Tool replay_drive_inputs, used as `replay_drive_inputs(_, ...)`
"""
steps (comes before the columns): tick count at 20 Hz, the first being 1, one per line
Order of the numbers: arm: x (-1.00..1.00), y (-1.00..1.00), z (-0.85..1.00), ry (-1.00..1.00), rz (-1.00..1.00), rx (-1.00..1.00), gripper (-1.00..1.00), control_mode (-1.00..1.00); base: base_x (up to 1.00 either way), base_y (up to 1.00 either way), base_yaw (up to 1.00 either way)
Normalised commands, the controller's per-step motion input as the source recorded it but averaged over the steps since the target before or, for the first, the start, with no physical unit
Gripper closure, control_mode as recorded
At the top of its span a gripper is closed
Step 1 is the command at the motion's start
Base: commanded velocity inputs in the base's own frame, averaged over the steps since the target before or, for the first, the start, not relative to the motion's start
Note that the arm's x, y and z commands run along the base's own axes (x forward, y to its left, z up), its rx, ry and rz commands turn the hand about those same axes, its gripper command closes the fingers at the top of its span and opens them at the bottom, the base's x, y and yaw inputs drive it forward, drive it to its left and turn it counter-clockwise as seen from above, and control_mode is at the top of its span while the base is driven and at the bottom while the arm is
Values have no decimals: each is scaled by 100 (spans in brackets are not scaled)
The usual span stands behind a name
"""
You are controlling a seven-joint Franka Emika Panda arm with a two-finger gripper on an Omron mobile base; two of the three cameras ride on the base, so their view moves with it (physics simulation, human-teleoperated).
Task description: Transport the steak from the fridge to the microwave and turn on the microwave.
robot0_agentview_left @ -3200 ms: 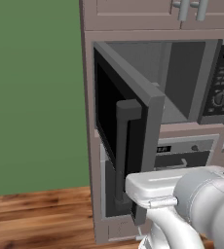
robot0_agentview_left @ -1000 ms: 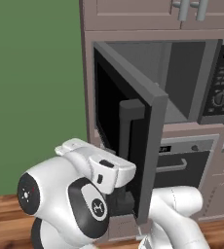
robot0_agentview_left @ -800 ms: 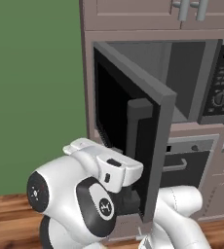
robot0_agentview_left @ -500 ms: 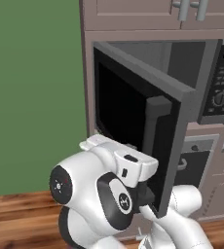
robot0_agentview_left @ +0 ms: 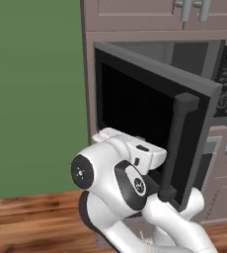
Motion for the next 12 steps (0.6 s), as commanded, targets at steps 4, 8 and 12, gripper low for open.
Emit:
replay_drive_inputs(4,49,-8,-23,0,0,0,100,-100,0,0,0)
replay_drive_inputs(8,62,-24,-21,3,0,0,100,-100,0,0,0)
replay_drive_inputs(12,62,-37,-10,10,0,0,100,-100,0,0,0)
